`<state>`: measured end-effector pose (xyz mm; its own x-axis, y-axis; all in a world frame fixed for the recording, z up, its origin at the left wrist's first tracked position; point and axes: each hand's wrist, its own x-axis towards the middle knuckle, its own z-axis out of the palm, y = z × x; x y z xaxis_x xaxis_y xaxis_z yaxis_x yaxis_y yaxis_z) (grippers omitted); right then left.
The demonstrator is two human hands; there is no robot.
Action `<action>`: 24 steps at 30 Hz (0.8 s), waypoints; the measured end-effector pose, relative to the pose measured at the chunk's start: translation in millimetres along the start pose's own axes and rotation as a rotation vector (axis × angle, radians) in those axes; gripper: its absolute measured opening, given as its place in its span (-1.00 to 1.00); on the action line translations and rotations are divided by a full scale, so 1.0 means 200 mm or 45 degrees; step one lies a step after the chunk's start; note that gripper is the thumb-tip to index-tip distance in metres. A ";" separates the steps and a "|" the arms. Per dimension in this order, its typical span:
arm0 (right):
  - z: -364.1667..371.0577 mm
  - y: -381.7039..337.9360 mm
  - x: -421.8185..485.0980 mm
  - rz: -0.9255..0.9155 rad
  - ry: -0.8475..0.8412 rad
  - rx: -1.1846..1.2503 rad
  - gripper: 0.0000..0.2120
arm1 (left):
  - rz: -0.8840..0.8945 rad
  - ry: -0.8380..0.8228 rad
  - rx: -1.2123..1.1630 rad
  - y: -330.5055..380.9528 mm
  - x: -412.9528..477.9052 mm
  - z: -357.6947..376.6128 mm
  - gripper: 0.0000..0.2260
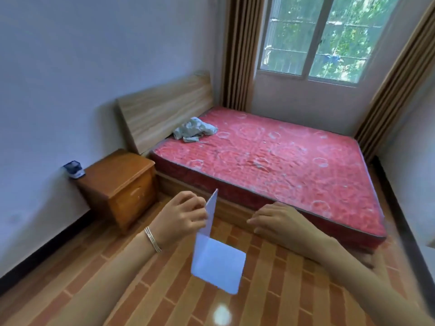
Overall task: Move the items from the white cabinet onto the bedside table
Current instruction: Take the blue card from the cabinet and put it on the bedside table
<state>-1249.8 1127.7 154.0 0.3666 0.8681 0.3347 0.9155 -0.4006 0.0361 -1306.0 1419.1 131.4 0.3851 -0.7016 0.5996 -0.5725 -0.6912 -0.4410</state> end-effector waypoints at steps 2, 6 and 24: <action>0.10 -0.05 0.31 0.025 0.074 0.033 -0.82 | 0.050 -0.029 0.050 -0.16 -0.18 -0.05 -0.77; 0.29 -0.17 0.81 0.070 -0.027 0.187 -0.55 | 0.026 -0.063 0.054 -0.38 -0.46 -0.16 -0.79; 0.91 -0.07 2.03 -0.107 -0.339 0.490 -0.84 | -0.502 -0.302 0.176 -0.97 -1.09 0.02 -0.78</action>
<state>-1083.4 1539.5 118.3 0.2724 0.9579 0.0906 0.9202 -0.2319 -0.3153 -1275.4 1704.4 83.6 0.7174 -0.3907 0.5768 -0.2543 -0.9177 -0.3053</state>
